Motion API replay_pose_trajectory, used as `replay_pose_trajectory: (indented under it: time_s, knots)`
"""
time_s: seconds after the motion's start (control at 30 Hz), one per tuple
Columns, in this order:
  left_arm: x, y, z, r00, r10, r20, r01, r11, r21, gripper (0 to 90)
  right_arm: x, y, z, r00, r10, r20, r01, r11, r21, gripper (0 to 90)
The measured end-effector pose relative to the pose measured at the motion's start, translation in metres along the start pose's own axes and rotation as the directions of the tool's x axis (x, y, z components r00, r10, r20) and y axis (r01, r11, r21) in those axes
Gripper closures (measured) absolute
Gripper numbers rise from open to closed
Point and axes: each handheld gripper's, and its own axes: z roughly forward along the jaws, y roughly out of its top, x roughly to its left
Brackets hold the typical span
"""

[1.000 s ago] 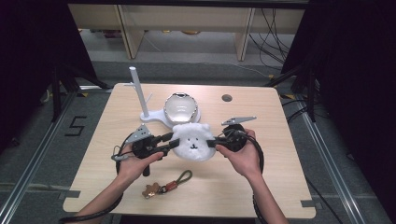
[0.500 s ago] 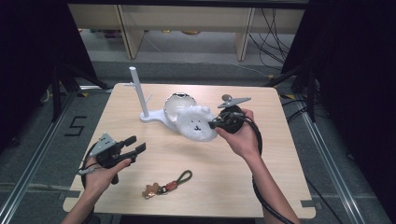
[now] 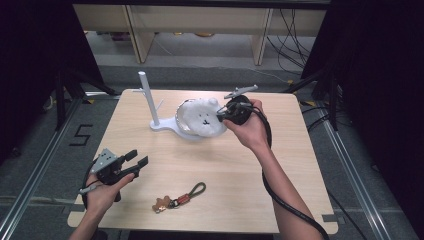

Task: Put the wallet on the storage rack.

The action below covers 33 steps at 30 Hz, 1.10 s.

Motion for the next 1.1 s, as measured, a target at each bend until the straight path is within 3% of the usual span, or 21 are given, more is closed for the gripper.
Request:
replay_pose_trajectory:
  time_s: [0.1, 0.13, 0.2, 0.23, 0.47, 0.8, 0.83, 0.87, 1.1]
  knots:
    - [-0.001, -0.003, 0.001, 1.0, 0.007, -0.004, -0.007, 0.9998, 0.016, 43.7, -0.001, 0.008, 0.007, 0.9999, -0.003, 0.01, 0.003, 1.0, -0.018, 77.7]
    - [-0.001, -0.004, 0.002, 1.0, 0.008, -0.002, -0.008, 0.9999, 0.014, 43.6, -0.001, 0.011, 0.007, 1.0, 0.009, 0.002, -0.009, 1.0, 0.005, 77.6]
    - [-0.002, -0.006, 0.002, 1.0, 0.006, -0.002, -0.006, 0.9997, 0.023, 43.5, -0.002, 0.015, 0.012, 0.9999, -0.01, 0.007, 0.01, 1.0, -0.009, 77.6]
    - [-0.001, -0.007, 0.003, 1.0, 0.005, 0.006, -0.006, 0.9998, 0.017, 43.5, -0.001, 0.017, 0.013, 0.9999, 0.01, 0.003, -0.011, 1.0, 0.007, 77.6]
    - [-0.002, -0.008, 0.003, 1.0, 0.006, 0.0, -0.006, 0.9995, 0.031, 43.4, -0.004, 0.028, 0.029, 0.9998, -0.006, 0.02, 0.005, 1.0, 0.026, 77.6]
    - [-0.003, -0.01, 0.004, 0.9999, 0.008, 0.007, -0.008, 0.9992, 0.04, 43.2, -0.002, 0.035, 0.061, 0.9978, -0.017, 0.065, 0.011, 0.996, 0.09, 77.3]
    - [-0.004, -0.01, 0.004, 0.9999, 0.007, 0.008, -0.007, 0.9992, 0.039, 43.2, -0.003, 0.035, 0.064, 0.9968, -0.029, 0.074, 0.022, 0.996, 0.092, 77.2]
    - [-0.004, -0.01, 0.004, 0.9999, 0.007, 0.008, -0.008, 0.9992, 0.039, 43.1, -0.001, 0.036, 0.066, 0.9983, -0.019, 0.056, 0.013, 0.995, 0.094, 77.0]
    - [-0.003, -0.01, 0.004, 0.9999, 0.007, 0.007, -0.008, 0.9993, 0.036, 43.0, -0.001, 0.036, 0.08, 0.9953, -0.036, 0.091, 0.026, 0.994, 0.11, 75.5]
